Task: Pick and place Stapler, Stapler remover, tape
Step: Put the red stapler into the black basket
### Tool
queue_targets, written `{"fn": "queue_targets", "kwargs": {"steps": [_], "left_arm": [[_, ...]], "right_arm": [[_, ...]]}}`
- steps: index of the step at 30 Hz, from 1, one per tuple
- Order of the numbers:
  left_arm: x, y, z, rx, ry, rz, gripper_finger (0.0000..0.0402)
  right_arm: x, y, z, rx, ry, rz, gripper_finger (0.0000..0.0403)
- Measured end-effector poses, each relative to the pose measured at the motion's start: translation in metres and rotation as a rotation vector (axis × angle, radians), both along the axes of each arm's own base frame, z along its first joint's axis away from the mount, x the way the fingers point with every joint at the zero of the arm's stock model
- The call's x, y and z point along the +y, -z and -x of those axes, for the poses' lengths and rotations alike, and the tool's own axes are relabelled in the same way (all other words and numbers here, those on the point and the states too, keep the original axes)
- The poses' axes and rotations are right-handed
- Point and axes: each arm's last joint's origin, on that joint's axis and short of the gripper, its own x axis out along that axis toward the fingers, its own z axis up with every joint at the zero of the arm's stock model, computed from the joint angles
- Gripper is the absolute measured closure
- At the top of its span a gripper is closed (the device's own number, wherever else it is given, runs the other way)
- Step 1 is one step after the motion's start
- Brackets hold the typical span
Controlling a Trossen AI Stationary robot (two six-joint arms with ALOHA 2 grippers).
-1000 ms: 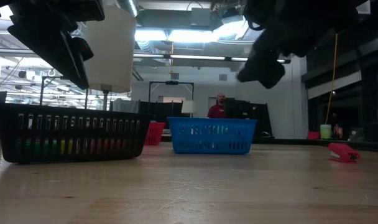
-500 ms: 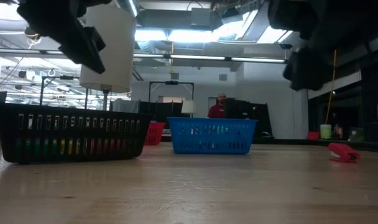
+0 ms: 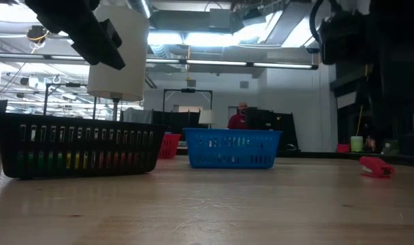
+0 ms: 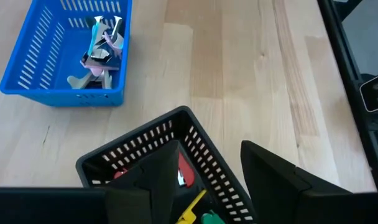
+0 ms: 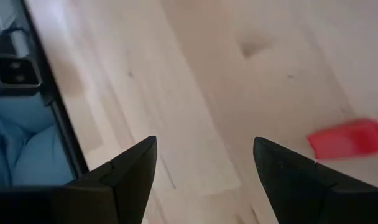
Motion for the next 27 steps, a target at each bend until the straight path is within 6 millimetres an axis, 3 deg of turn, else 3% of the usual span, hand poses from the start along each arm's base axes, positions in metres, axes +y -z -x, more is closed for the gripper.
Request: {"fn": "queue_targets", "kwargs": {"steps": [15,27], "left_arm": [[0.0,0.0,0.0,-0.006,-0.005,-0.002,0.0233],[0.0,-0.002,-0.001,-0.023,-0.008,0.003,0.0233]], "right_arm": [[-0.004,0.003,0.005,0.084,0.164,0.018,0.0134],[-0.008,0.018,0.01,0.229,0.311,0.08,0.0134]]}}
